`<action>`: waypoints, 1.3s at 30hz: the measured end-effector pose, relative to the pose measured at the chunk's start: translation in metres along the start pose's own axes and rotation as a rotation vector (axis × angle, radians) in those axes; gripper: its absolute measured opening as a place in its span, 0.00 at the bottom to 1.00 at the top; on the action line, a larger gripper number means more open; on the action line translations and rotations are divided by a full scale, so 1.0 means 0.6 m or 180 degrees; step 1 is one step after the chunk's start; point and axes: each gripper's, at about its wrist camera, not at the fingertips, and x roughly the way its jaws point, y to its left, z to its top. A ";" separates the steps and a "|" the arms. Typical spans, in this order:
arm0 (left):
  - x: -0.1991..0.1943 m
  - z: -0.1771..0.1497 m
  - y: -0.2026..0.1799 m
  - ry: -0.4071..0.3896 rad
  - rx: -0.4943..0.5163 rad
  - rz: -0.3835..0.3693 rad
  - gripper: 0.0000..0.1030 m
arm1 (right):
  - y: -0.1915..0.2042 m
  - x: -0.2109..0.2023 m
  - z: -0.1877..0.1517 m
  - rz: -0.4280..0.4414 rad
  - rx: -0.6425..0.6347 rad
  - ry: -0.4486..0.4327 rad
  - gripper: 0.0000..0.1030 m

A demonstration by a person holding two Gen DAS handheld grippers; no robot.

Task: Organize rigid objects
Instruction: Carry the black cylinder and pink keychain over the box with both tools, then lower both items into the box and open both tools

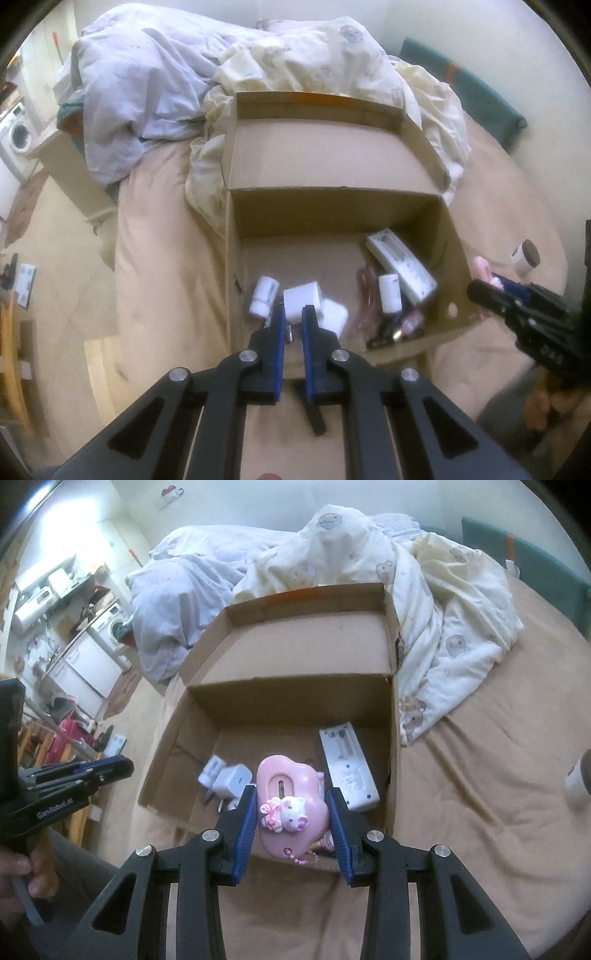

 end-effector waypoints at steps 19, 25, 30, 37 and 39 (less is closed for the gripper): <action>0.214 -0.176 -0.039 0.1168 0.0062 0.0171 0.25 | -0.023 0.044 -0.012 0.0097 0.0172 0.0067 0.38; 0.211 -0.186 -0.045 0.1150 0.0079 0.0176 0.17 | -0.024 0.037 -0.014 0.0090 0.0164 0.0032 0.38; 0.180 -0.194 -0.038 0.1110 0.0065 0.0139 0.17 | -0.020 0.041 -0.013 0.0085 0.0116 0.0046 0.38; 0.079 -0.177 -0.044 0.0757 0.0117 -0.0029 0.17 | -0.020 0.040 -0.013 0.0092 0.0122 0.0048 0.38; 0.047 -0.159 -0.045 0.0600 0.0156 -0.0041 0.17 | -0.019 0.040 -0.013 0.0089 0.0126 0.0036 0.38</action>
